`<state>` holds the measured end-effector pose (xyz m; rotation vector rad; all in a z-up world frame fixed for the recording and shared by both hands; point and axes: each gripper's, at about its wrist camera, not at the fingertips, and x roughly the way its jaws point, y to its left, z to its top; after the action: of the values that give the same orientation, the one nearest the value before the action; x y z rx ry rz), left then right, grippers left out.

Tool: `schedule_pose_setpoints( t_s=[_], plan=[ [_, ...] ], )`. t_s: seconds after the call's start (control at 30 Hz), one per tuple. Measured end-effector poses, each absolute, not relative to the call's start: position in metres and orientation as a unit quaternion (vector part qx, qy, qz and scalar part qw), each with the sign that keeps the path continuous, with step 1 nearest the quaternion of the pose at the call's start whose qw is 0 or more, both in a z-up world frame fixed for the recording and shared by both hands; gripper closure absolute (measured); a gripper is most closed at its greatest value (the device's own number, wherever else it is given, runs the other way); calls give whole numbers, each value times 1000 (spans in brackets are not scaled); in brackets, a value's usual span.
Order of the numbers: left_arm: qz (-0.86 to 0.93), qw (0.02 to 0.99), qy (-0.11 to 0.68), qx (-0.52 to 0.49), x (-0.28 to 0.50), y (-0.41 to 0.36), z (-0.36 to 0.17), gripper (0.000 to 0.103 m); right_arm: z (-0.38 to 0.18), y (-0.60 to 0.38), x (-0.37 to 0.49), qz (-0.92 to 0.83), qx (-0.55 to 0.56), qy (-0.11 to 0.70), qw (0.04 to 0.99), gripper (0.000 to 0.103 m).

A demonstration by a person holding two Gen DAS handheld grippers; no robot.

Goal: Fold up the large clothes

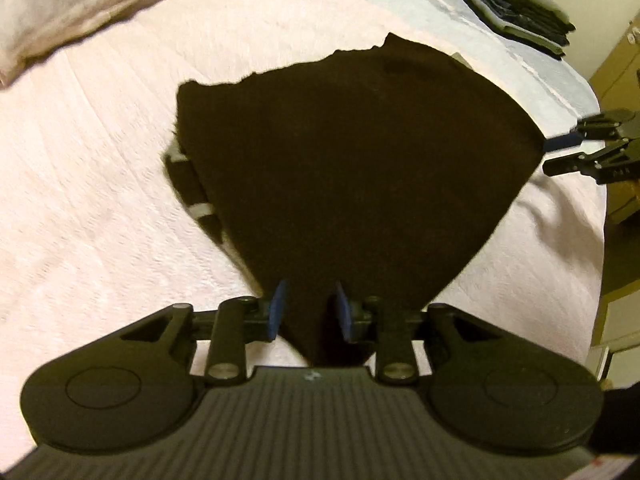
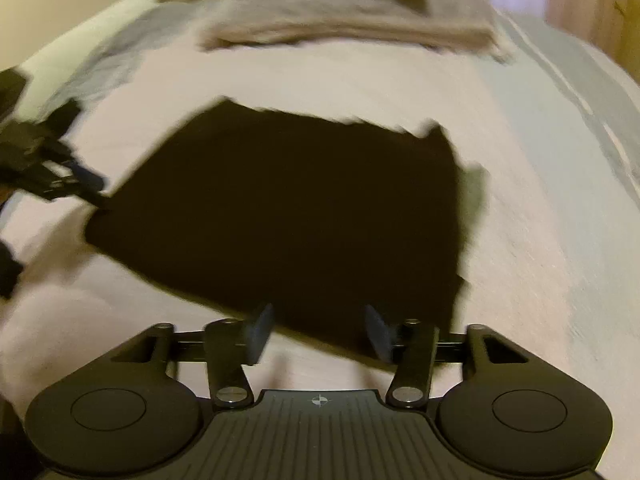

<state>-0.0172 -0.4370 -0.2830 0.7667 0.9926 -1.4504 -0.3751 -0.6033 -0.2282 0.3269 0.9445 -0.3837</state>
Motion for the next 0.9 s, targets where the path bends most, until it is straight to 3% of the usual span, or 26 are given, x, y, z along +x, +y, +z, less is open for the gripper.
schedule_pose_setpoints(
  t_s=[0.23, 0.57, 0.9],
  plan=[
    [-607, 544, 419, 399, -5, -431, -274, 78, -228, -547, -333, -191, 188, 468, 842, 48],
    [-644, 501, 401, 416, 26, -418, -275, 78, -216, -488, -258, -243, 174, 480, 825, 48],
    [-672, 468, 382, 429, 44, -414, -287, 74, -239, -447, -204, -237, 81, 514, 821, 45]
  ],
)
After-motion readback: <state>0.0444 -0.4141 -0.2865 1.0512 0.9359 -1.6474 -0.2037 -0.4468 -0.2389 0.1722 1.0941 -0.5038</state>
